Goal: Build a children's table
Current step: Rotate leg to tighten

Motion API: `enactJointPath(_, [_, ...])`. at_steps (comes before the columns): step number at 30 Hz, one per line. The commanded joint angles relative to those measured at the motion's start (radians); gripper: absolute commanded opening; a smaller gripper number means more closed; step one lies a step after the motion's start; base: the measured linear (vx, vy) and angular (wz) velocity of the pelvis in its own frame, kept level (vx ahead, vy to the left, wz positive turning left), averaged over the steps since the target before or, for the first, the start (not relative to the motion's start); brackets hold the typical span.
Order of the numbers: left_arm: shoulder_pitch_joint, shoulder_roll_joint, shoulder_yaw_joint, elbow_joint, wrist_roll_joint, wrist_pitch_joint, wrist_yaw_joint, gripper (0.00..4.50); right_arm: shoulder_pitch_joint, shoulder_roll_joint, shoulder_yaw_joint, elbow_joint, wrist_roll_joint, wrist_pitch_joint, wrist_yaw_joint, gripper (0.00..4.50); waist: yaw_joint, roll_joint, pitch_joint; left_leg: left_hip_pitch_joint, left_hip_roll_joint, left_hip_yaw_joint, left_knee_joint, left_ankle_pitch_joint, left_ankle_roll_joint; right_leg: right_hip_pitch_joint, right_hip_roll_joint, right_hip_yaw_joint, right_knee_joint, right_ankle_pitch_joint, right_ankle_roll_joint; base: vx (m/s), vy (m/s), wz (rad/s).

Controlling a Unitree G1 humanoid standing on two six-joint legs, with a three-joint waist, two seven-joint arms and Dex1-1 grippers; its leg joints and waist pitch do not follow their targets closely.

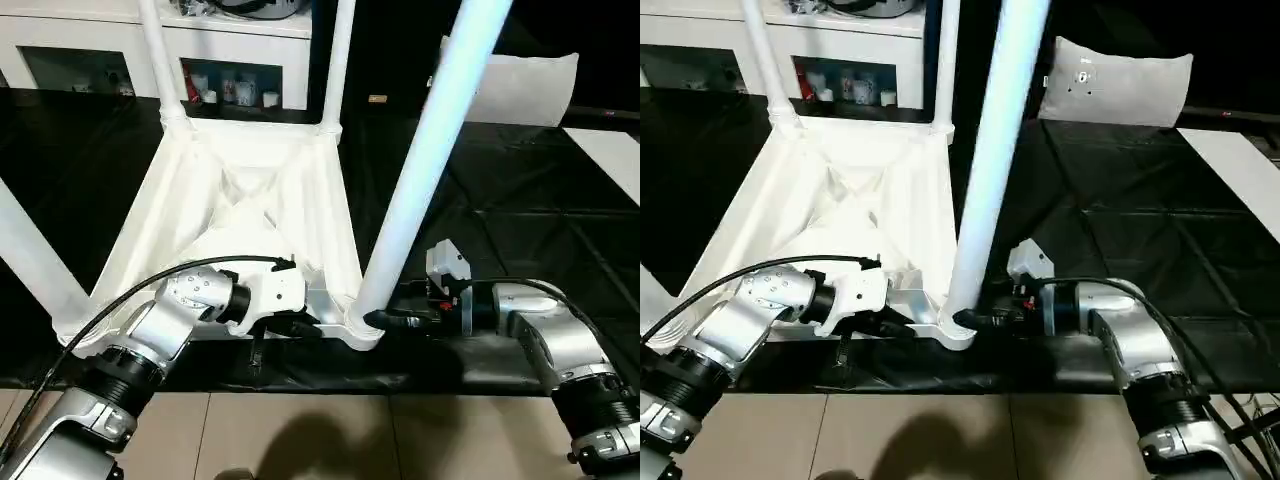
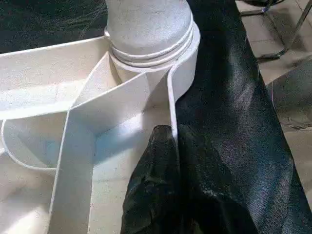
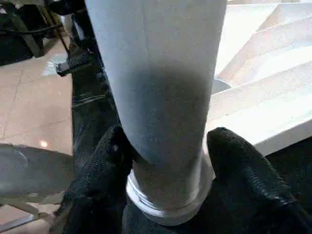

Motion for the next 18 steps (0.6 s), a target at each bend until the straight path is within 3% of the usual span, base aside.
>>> enactJointPath(1, [0.005,-0.004,-0.056,0.017,0.033,-0.011,-0.033,0.0,-0.006,-0.007,-0.006,-0.008,0.015,0.017,0.019,2.28,0.001,0.001,-0.06,0.012,0.068,-0.018,-0.069,-0.089,0.063,0.048,-0.087,0.053,-0.061,0.024,-0.27,0.0,0.0,0.0])
enactJointPath(3, [0.005,-0.004,-0.055,0.02,0.032,-0.013,-0.034,0.0,-0.004,-0.005,-0.005,-0.009,0.022,0.023,0.023,1.99,0.002,0.001,-0.061,0.012,0.068,-0.017,-0.069,-0.081,0.066,0.047,-0.087,0.053,-0.06,0.035,-0.272,0.0,0.0,0.0])
enactJointPath(7, [0.006,-0.004,-0.056,0.021,0.031,-0.012,-0.036,0.0,0.002,0.001,-0.002,-0.013,0.031,0.032,0.032,1.88,0.002,0.001,-0.06,0.012,0.068,-0.017,-0.069,-0.083,0.065,0.047,-0.087,0.052,-0.06,0.031,-0.273,0.0,0.0,0.0])
enactJointPath(8, [0.006,-0.005,-0.056,0.021,0.03,-0.012,-0.037,0.0,0.004,0.003,-0.001,-0.014,0.031,0.032,0.033,1.87,0.002,0.005,-0.061,0.012,0.068,-0.018,-0.069,-0.084,0.063,0.047,-0.087,0.053,-0.059,0.031,-0.273,0.0,0.0,0.0])
enactJointPath(14, [0.012,-0.011,-0.056,0.019,0.028,-0.007,-0.034,0.0,0.017,0.01,0.005,-0.026,0.038,0.048,0.038,1.86,0.002,0.003,-0.061,0.013,0.068,-0.017,-0.069,-0.087,0.058,0.047,-0.087,0.053,-0.06,0.036,-0.273,0.0,0.0,0.0])
enactJointPath(17, [0.024,-0.023,-0.047,-0.006,0.007,0.026,-0.03,0.0,0.032,0.019,-0.009,-0.053,0.06,0.071,0.021,1.86,0.006,0.003,-0.06,0.012,0.069,-0.017,-0.069,-0.082,0.061,0.047,-0.087,0.053,-0.06,0.041,-0.274,0.0,0.0,0.0])
enactJointPath(18, [0.03,-0.041,-0.038,-0.028,0.002,0.079,0.001,0.0,0.043,0.031,-0.013,-0.084,0.054,0.09,-0.03,1.86,0.006,0.002,-0.061,0.013,0.069,-0.017,-0.069,-0.082,0.061,0.047,-0.087,0.054,-0.059,0.042,-0.274,0.0,0.0,0.0])
